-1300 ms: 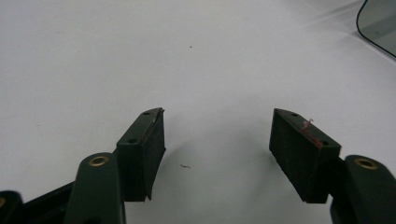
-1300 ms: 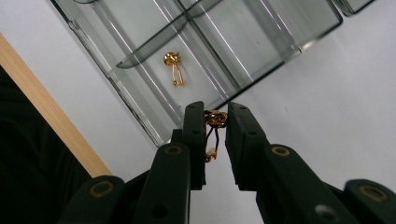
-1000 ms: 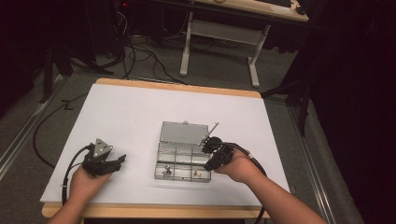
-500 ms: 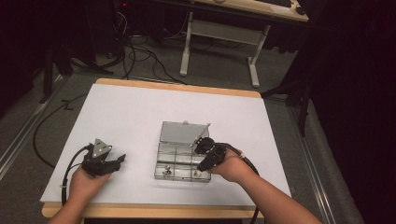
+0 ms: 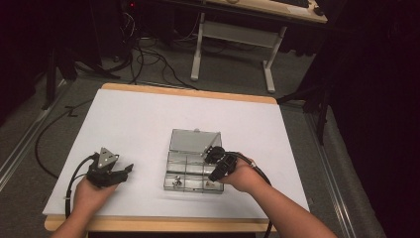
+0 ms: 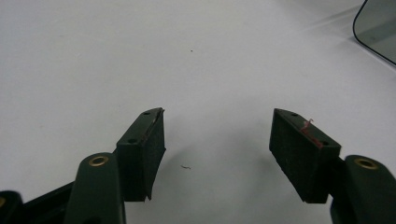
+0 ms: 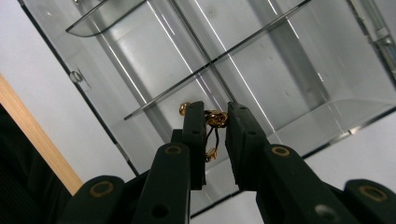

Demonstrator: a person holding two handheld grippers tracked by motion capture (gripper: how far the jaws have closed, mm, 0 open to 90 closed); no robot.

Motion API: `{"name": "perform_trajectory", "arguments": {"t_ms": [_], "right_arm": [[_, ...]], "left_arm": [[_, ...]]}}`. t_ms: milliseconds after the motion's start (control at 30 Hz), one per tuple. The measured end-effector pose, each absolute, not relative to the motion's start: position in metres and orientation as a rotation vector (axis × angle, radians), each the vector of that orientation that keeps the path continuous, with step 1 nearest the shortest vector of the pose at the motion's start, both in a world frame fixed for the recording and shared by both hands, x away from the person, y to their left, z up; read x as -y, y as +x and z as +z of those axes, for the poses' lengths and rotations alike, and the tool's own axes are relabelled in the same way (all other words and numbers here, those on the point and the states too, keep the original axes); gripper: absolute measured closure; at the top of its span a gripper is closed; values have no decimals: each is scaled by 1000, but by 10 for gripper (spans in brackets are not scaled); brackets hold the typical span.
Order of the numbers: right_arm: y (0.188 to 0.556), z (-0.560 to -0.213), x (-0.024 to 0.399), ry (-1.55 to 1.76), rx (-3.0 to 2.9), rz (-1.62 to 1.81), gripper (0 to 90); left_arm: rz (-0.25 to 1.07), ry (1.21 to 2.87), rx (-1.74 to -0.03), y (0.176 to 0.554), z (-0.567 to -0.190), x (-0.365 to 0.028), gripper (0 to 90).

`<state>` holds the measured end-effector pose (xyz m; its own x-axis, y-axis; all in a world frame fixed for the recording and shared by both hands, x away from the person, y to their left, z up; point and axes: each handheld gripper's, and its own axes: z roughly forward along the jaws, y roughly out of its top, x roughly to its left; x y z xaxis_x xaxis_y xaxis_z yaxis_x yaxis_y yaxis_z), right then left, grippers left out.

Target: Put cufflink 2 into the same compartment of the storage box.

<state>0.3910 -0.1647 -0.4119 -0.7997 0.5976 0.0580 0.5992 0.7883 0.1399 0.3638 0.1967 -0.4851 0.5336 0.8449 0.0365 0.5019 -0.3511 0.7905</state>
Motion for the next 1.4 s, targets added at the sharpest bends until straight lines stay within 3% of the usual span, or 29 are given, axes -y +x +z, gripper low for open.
{"name": "perform_trajectory", "arguments": {"t_ms": [633, 1000, 1400], "right_arm": [[388, -432, 167, -985, 2939, -217, 745], [383, -404, 171, -1006, 2955, -296, 749], [385, -382, 203, -1096, 2963, -314, 746]], "left_arm": [[578, 2035, -1085, 364, -485, -196, 364], [581, 2026, -1079, 364, -485, -197, 361], [580, 2015, -1077, 363, -485, -198, 361]]}}
